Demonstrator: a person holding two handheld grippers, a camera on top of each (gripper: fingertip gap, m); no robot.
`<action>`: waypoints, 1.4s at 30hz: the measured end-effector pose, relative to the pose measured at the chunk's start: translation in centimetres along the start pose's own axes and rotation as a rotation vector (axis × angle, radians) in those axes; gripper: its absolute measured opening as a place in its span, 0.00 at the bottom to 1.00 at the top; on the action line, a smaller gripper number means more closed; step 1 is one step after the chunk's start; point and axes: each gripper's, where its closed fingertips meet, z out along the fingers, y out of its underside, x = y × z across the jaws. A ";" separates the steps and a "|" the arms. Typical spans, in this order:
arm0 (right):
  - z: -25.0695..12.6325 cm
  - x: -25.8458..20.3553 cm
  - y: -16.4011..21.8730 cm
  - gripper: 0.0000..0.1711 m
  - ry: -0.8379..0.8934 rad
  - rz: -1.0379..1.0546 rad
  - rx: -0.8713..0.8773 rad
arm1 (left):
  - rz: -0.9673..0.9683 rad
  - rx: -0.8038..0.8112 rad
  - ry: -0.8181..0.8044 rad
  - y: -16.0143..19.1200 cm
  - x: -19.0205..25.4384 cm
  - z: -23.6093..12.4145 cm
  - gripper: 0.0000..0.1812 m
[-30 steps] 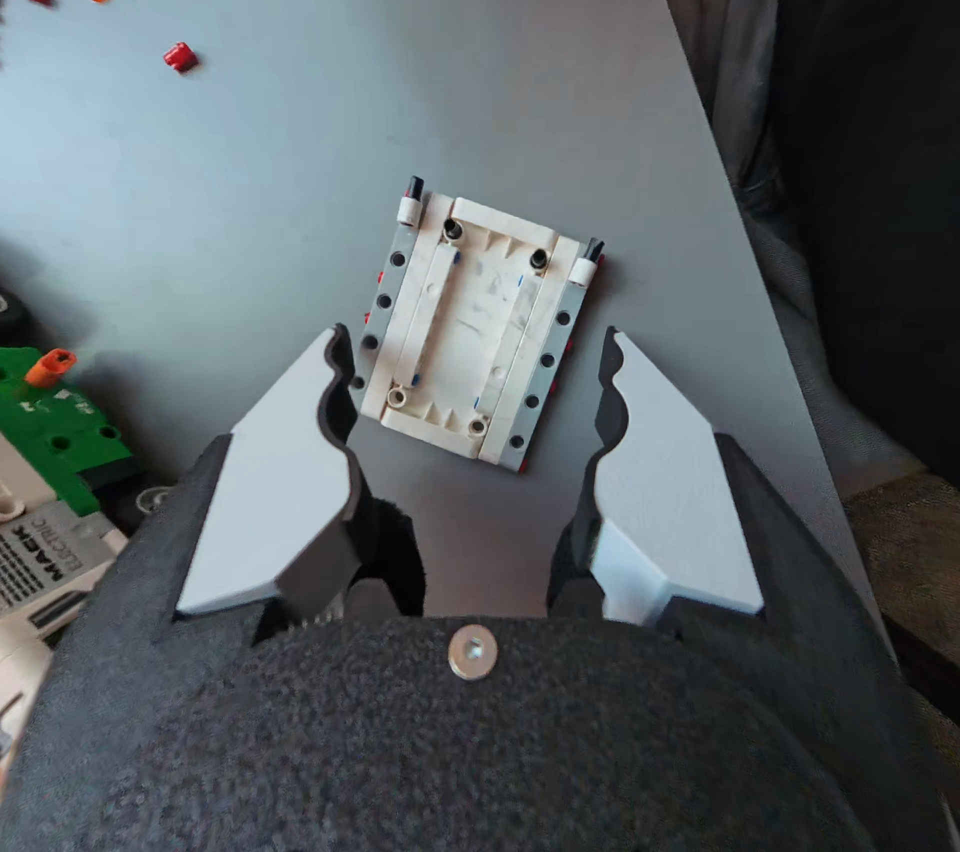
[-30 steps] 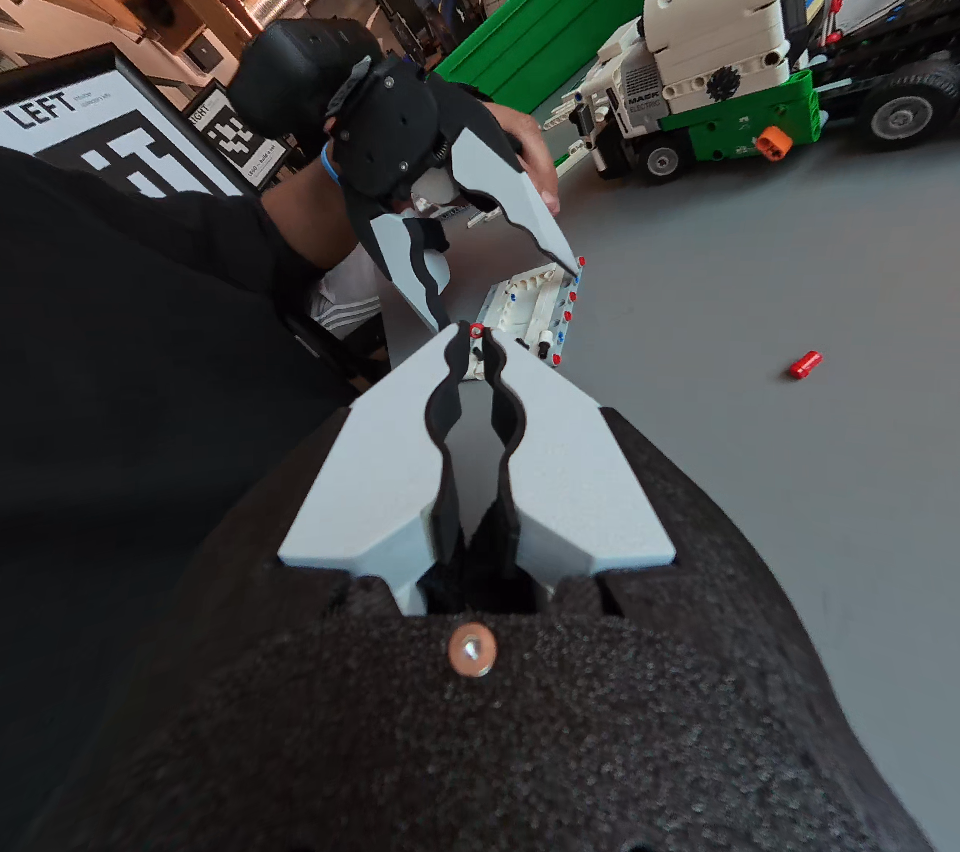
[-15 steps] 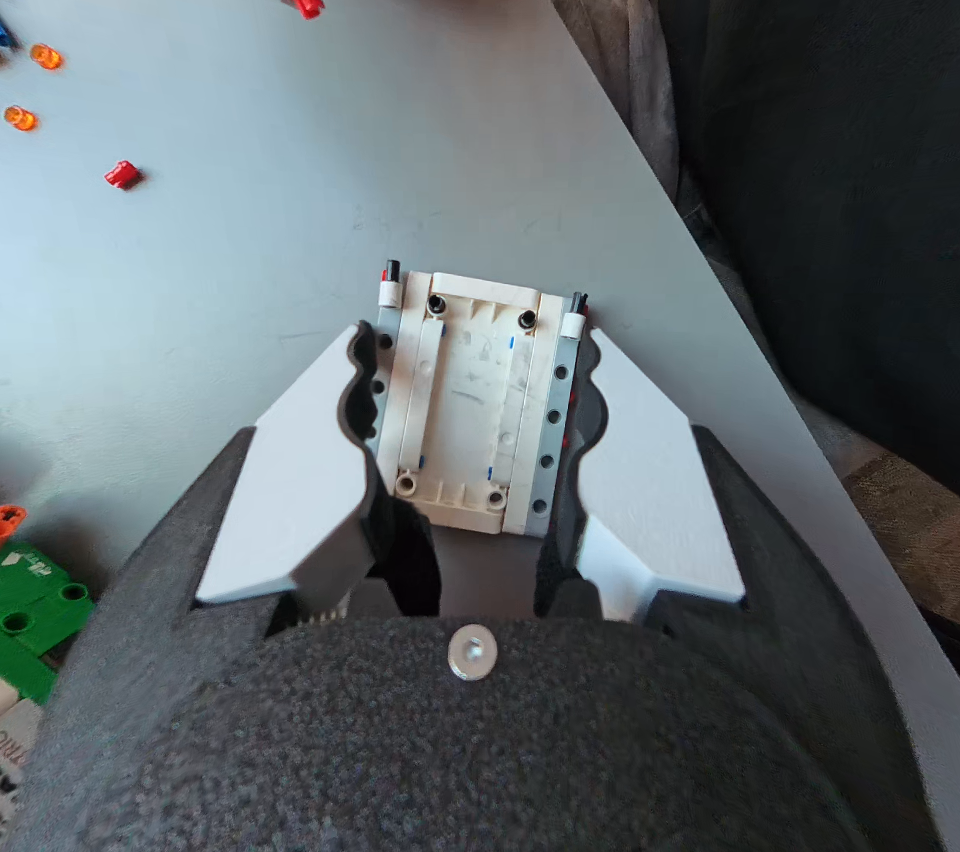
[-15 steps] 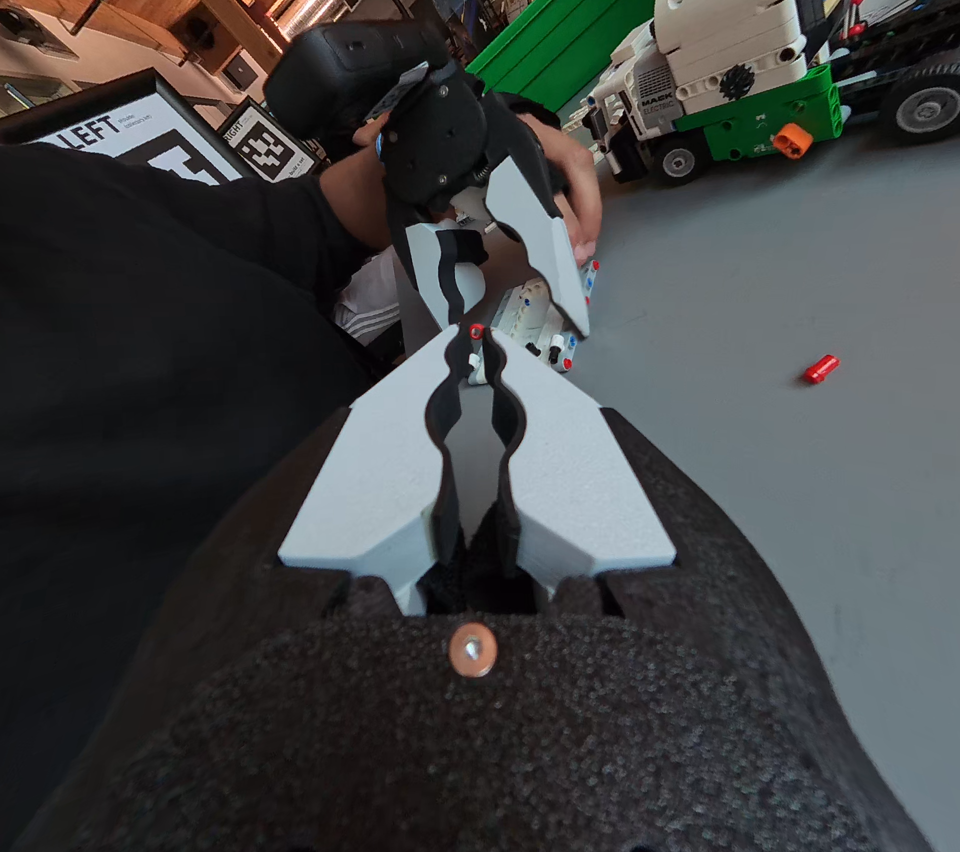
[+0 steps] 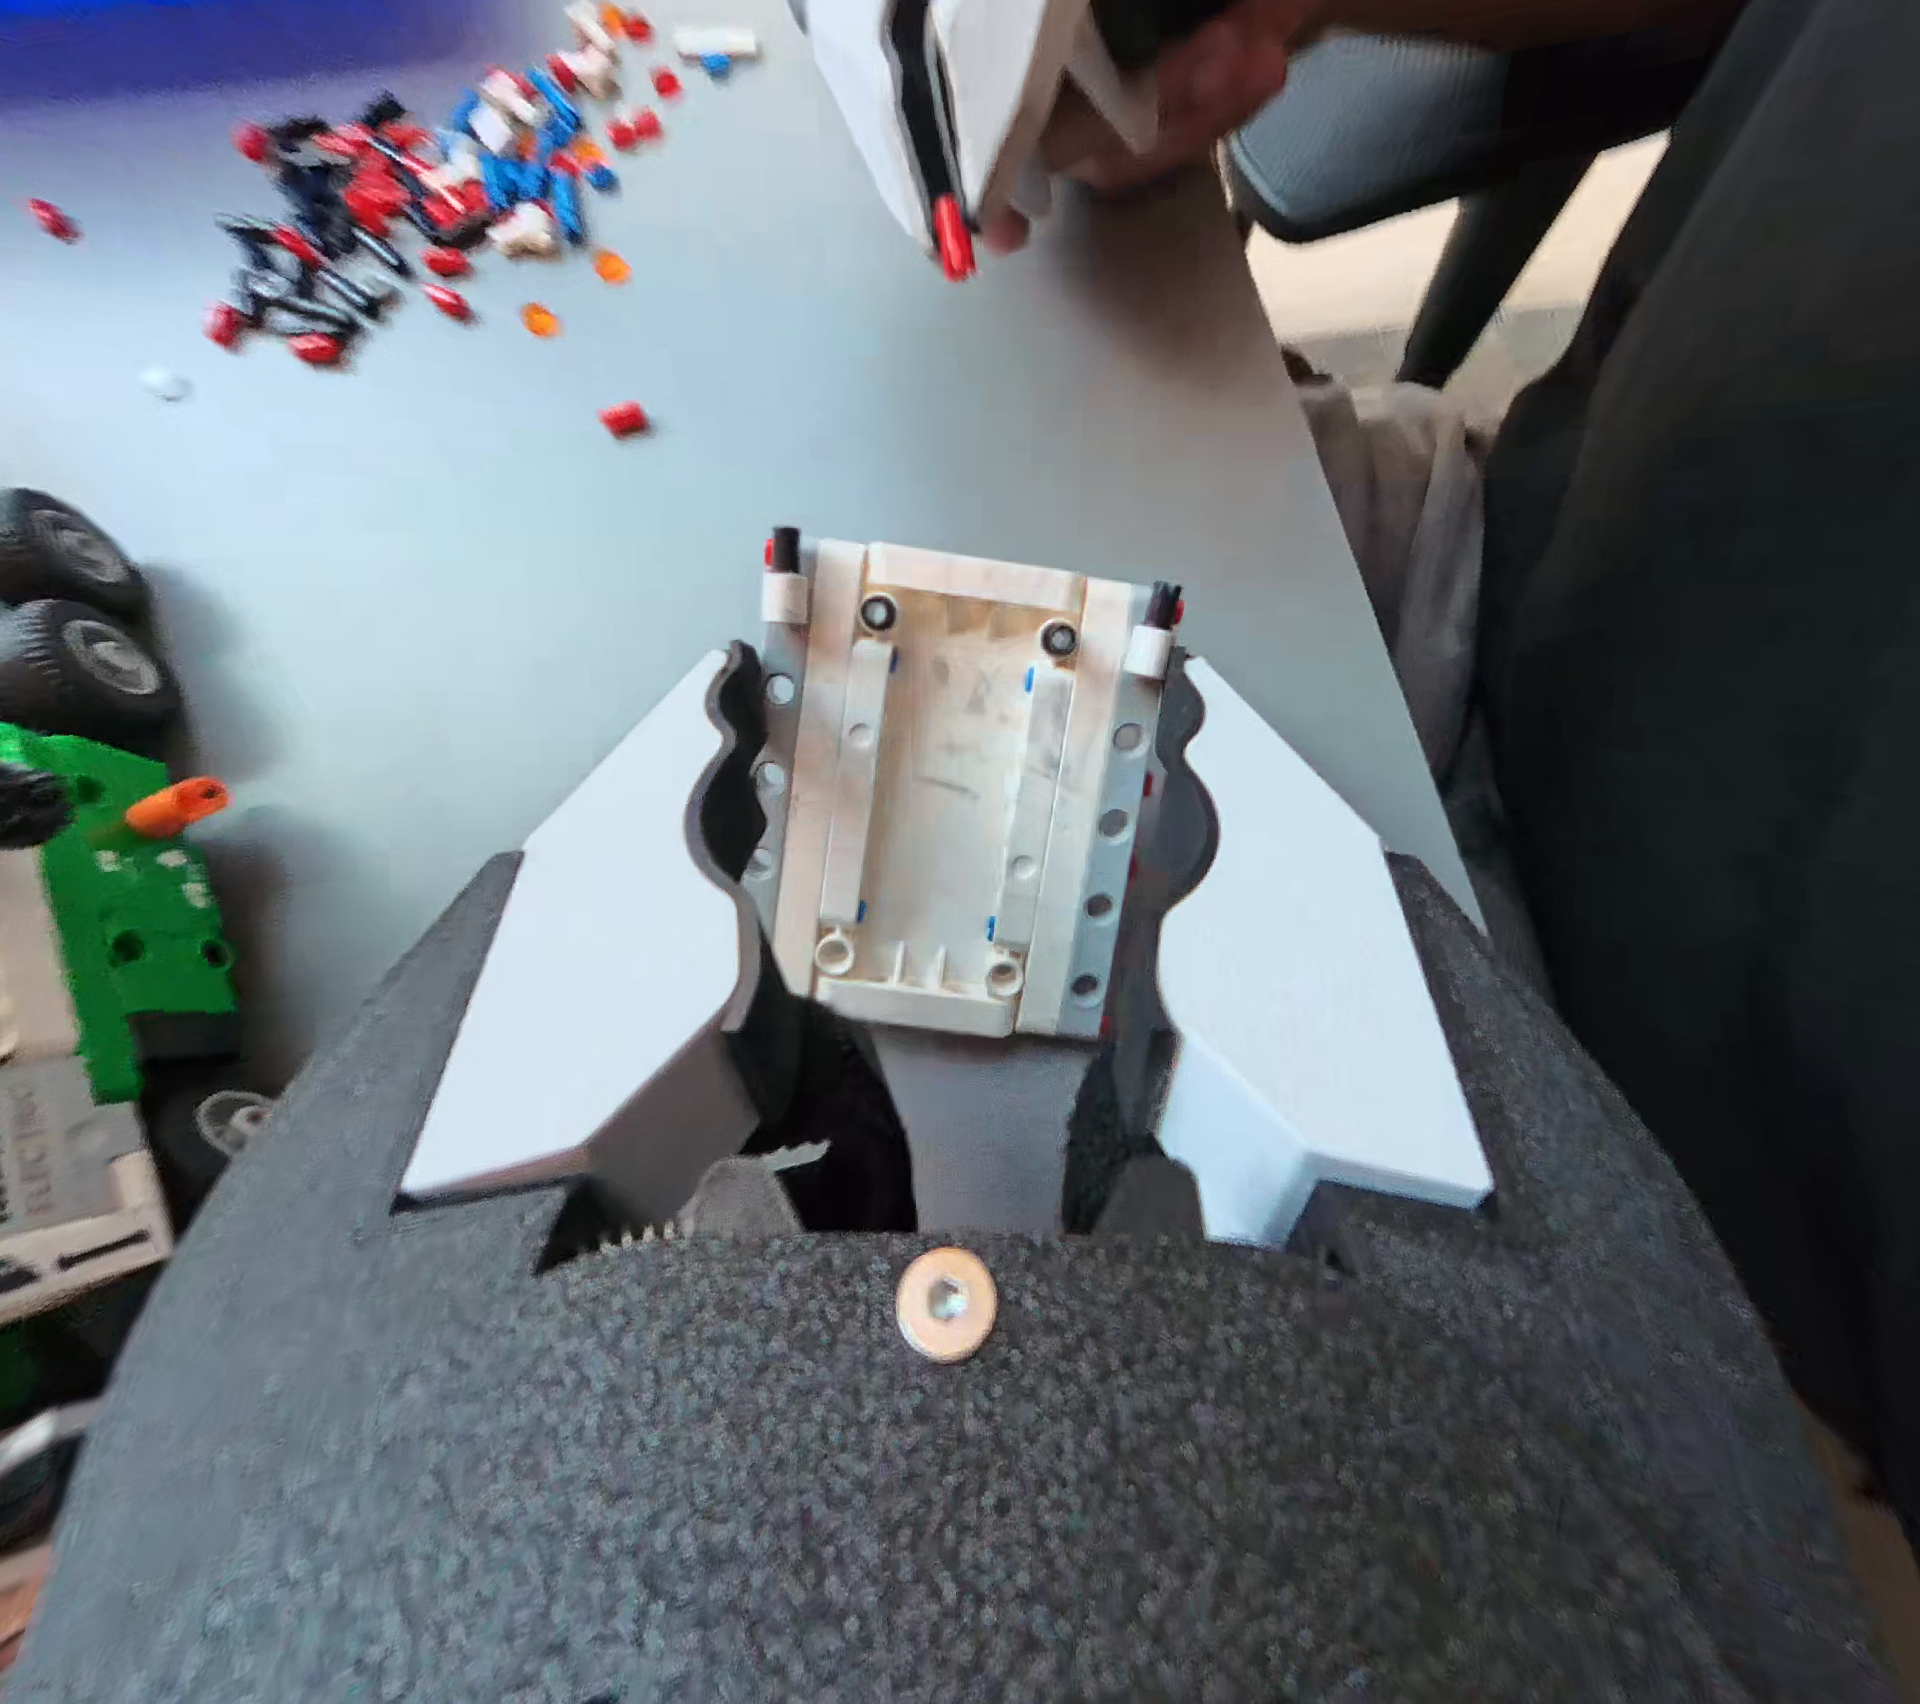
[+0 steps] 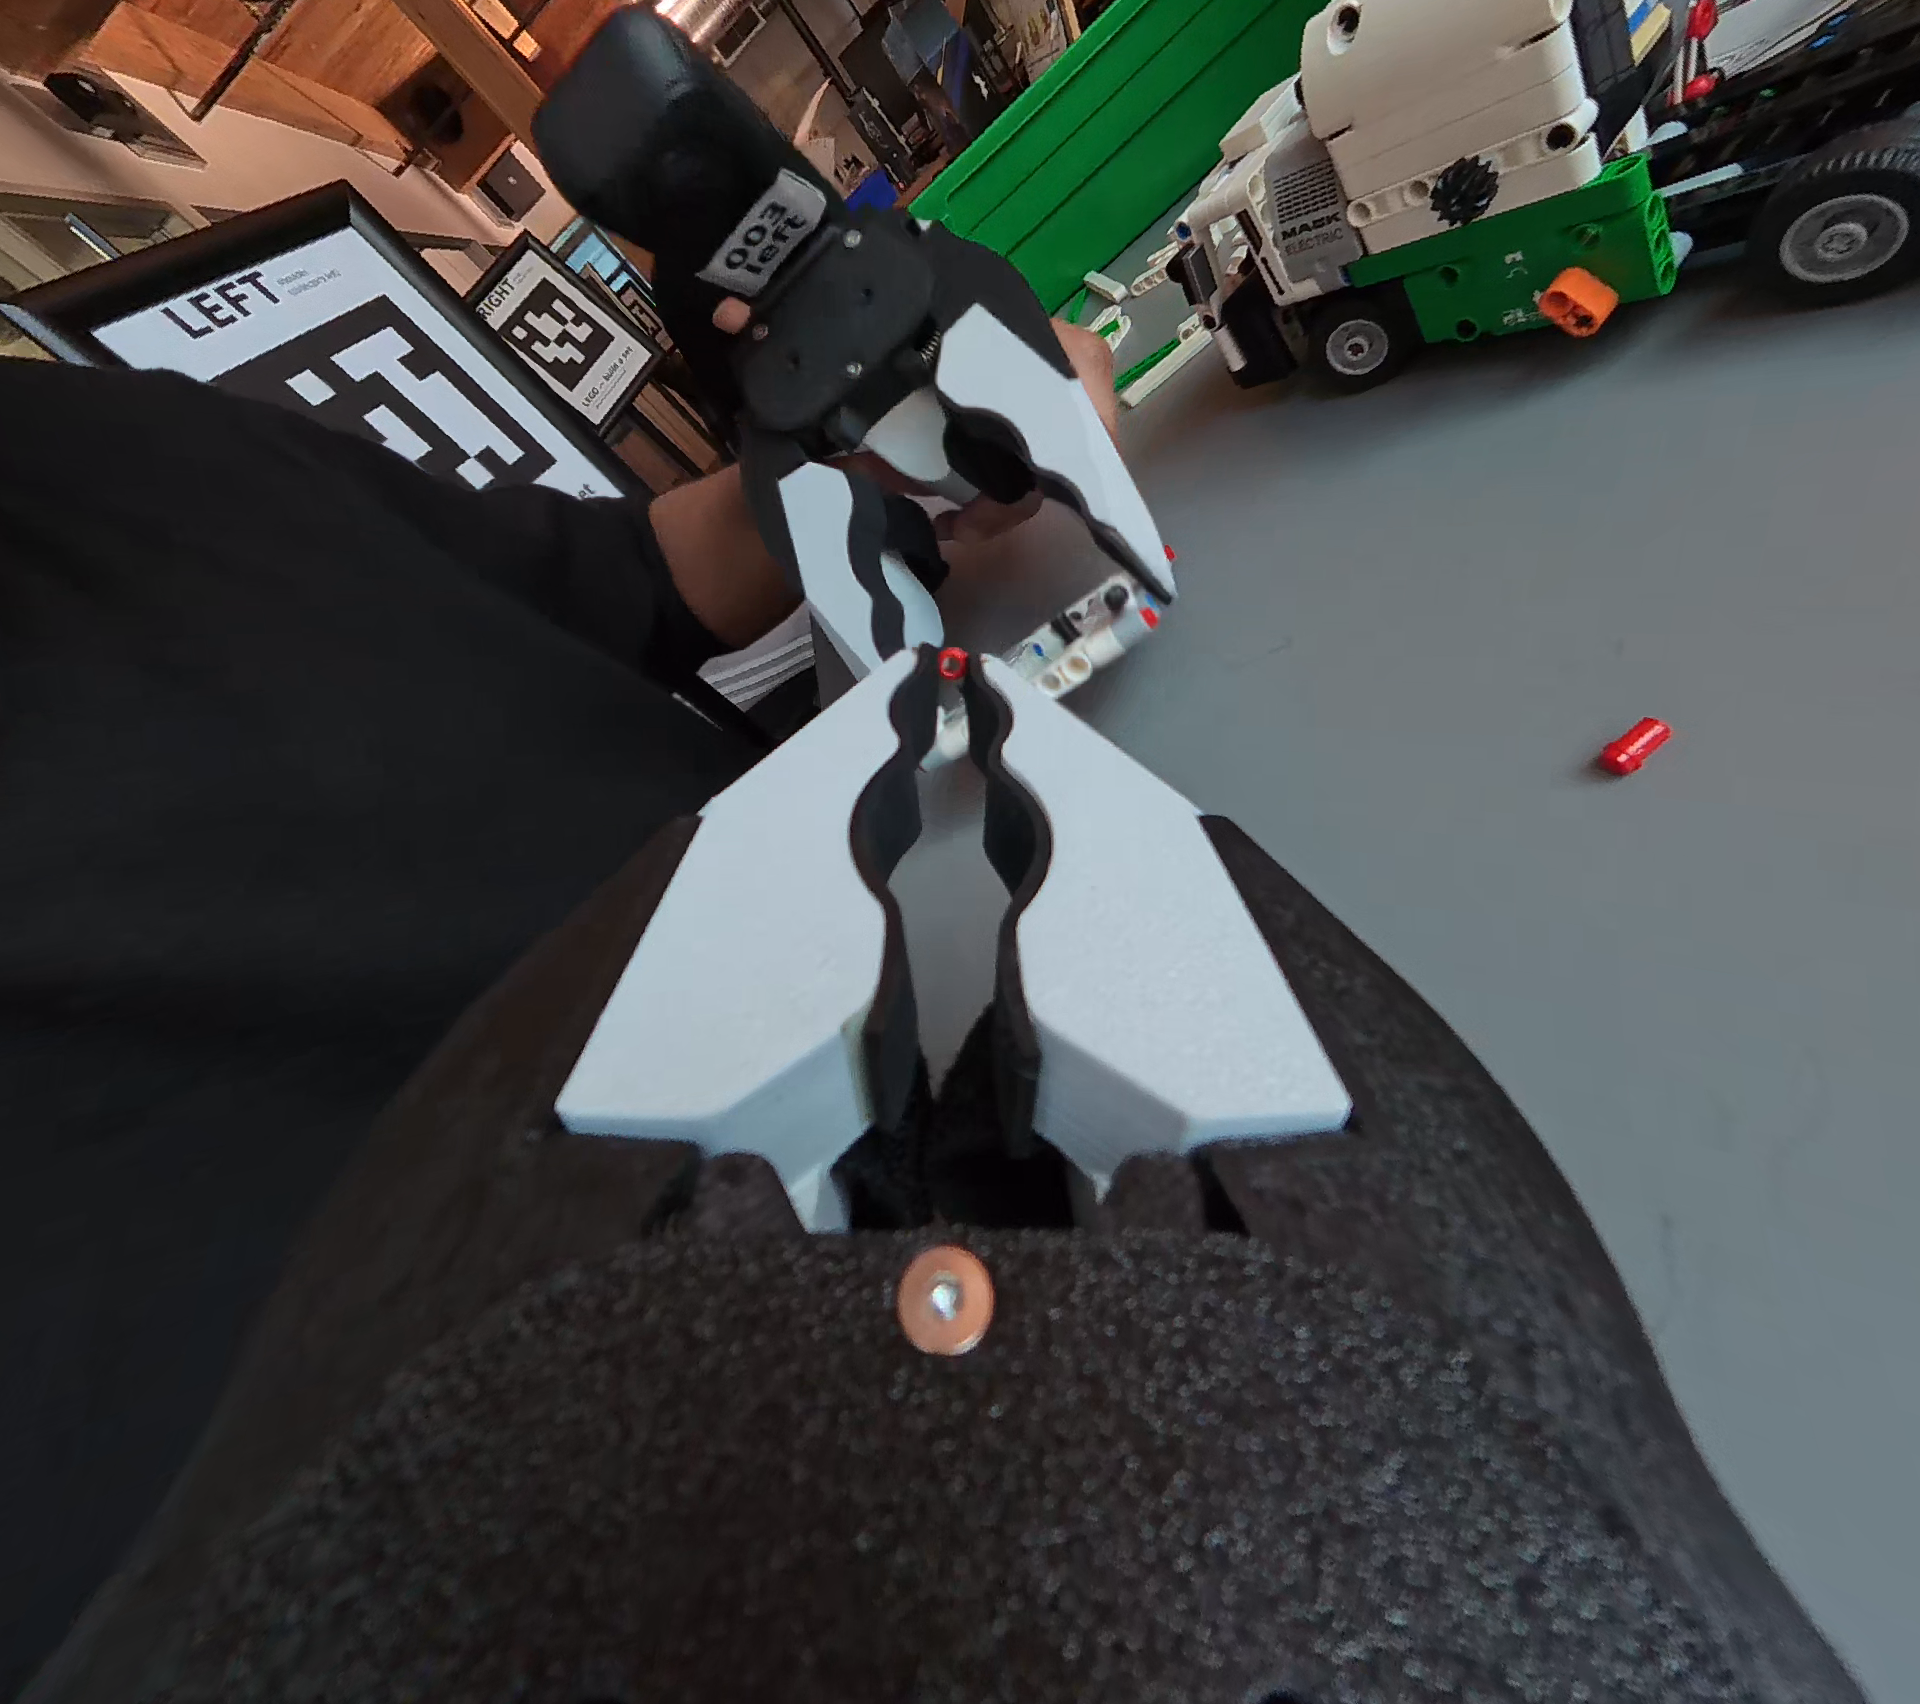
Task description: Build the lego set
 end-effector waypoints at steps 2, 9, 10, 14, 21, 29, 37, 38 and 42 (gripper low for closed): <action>0.1 0.3 0.1 0.02 0.020 0.006 -0.005 | -0.027 0.096 -0.065 -1.6 -0.7 -0.9 0.41; -0.1 1.1 -0.6 0.02 0.063 0.031 0.036 | -0.187 0.434 -0.250 -5.7 -1.9 -3.1 0.41; -0.2 1.1 -0.6 0.02 0.062 0.030 0.036 | -0.218 0.443 -0.268 -5.5 -2.0 -2.9 0.41; -0.1 1.1 -0.4 0.02 0.064 0.020 0.027 | -0.245 0.426 -0.313 -4.6 -2.1 -2.5 0.41; 0.0 1.1 -0.2 0.02 0.066 0.019 0.012 | -0.227 0.331 -0.382 -2.4 -1.7 -3.1 0.41; 0.3 1.2 0.0 0.02 0.077 0.018 -0.005 | -0.293 0.450 -0.297 -4.9 -2.1 -2.3 0.41; -0.5 1.4 -0.7 0.02 0.083 0.030 0.051 | -0.295 0.381 -0.260 -5.0 -2.3 -0.5 0.41; -0.6 1.4 -0.8 0.02 0.080 0.032 0.053 | -0.287 0.365 -0.265 -4.8 -2.2 -0.5 0.41; -0.3 1.6 -0.6 0.02 0.091 0.036 0.038 | -0.249 0.296 -0.281 -3.7 -1.6 -0.3 0.41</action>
